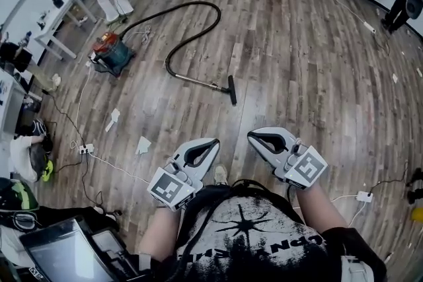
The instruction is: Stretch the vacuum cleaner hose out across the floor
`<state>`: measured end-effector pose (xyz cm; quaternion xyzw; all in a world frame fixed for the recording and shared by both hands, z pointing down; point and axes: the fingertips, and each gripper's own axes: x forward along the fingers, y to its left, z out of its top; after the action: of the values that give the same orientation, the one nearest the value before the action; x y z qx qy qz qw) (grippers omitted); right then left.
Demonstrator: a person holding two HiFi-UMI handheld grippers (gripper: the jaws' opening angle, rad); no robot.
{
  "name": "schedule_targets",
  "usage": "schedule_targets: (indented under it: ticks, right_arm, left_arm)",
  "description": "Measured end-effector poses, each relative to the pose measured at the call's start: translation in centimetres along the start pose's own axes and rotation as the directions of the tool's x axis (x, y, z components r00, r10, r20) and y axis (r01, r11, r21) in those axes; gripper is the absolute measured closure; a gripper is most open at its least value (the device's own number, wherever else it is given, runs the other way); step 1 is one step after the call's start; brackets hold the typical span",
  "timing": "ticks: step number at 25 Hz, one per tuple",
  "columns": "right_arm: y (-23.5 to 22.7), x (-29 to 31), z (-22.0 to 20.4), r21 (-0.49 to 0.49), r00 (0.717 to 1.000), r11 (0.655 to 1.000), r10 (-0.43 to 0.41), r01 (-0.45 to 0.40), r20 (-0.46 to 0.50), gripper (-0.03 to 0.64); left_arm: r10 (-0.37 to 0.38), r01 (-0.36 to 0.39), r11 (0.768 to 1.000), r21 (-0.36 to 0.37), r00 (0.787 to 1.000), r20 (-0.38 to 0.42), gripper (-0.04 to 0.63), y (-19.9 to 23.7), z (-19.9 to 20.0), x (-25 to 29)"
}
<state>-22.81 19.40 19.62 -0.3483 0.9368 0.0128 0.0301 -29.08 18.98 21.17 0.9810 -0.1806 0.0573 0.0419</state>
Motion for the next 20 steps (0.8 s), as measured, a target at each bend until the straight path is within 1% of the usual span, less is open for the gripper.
schedule_targets:
  ticks: [3,7,11,13,15,18,20]
  right_arm:
    - [-1.9,3.6,0.5,-0.010,0.999,0.999,-0.046,0.046,0.015,0.609]
    - [-3.1,9.0,-0.3,-0.027,0.999,0.999,-0.040,0.039,-0.017,0.609]
    - [-4.7,14.0,-1.8,-0.024,0.998,0.999,-0.045,0.044,-0.054,0.609]
    - [-5.5,15.6,-2.0,-0.026,0.997,0.998,-0.053,0.052,-0.064,0.609]
    - [-5.9,16.6,-1.9,-0.033,0.996,0.998,-0.053,0.051,-0.078,0.609]
    - [-6.8,17.4,-2.1,-0.038,0.992,0.998,-0.057,0.053,-0.108,0.609]
    - [-7.7,18.1,-2.1,-0.040,0.992,0.997,-0.065,0.060,-0.112,0.609]
  left_arm:
    - [-0.009,0.009,1.000,0.012,1.000,0.002,0.595,4.0,0.6,-0.7]
    - [0.003,-0.003,1.000,0.008,1.000,-0.002,0.595,9.7,0.0,-2.4]
    - [0.011,-0.011,1.000,-0.028,1.000,-0.027,0.595,15.2,-1.7,-3.5]
    - [0.002,-0.003,0.999,-0.038,0.999,-0.041,0.595,16.9,-2.3,-3.5]
    - [-0.008,0.006,0.999,-0.044,0.999,-0.031,0.595,17.8,-2.2,-3.4]
    - [-0.024,0.026,0.998,-0.051,0.999,0.045,0.595,19.0,-1.6,-2.9]
    - [-0.027,0.028,0.996,-0.081,0.999,0.024,0.595,19.9,-2.6,-2.6]
